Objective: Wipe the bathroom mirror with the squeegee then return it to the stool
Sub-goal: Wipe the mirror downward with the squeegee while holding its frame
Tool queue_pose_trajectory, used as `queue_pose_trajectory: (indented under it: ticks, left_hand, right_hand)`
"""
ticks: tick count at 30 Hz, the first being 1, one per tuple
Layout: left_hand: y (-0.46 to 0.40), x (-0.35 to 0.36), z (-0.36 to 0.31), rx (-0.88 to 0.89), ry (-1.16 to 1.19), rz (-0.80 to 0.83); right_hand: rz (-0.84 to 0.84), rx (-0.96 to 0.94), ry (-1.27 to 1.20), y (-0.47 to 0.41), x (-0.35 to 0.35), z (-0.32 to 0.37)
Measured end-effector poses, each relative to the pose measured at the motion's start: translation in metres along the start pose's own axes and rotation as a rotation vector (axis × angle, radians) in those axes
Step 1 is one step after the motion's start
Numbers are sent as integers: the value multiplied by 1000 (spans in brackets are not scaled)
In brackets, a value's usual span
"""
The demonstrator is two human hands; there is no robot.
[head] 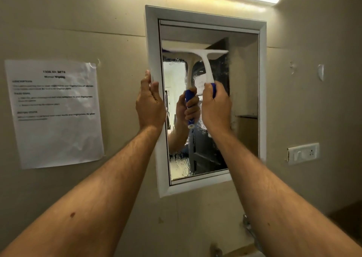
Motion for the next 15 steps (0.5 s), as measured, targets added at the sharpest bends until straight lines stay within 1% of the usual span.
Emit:
queue_pose_trajectory:
  ticks: [4,11,15]
  left_hand:
    - [-2,-5,1,-13,-26,-63]
    - [-4,1,6,22,-68,-31]
    - [-5,-2,5,9,-95,-42]
  right_hand:
    - [-10,9,2,13,2,-10]
    - [-18,-40,-74,-24,-7,39]
    - [10,17,-31,-1,0,13]
Point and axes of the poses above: each hand's wrist, its own y-axis away from the middle knuckle, its own x-axis out of the palm, z = x × y, the point moved 9 cm from there along -y, towards the middle knuckle, and after that the axes turned 4 degrees about z, right-handed, at the moved point
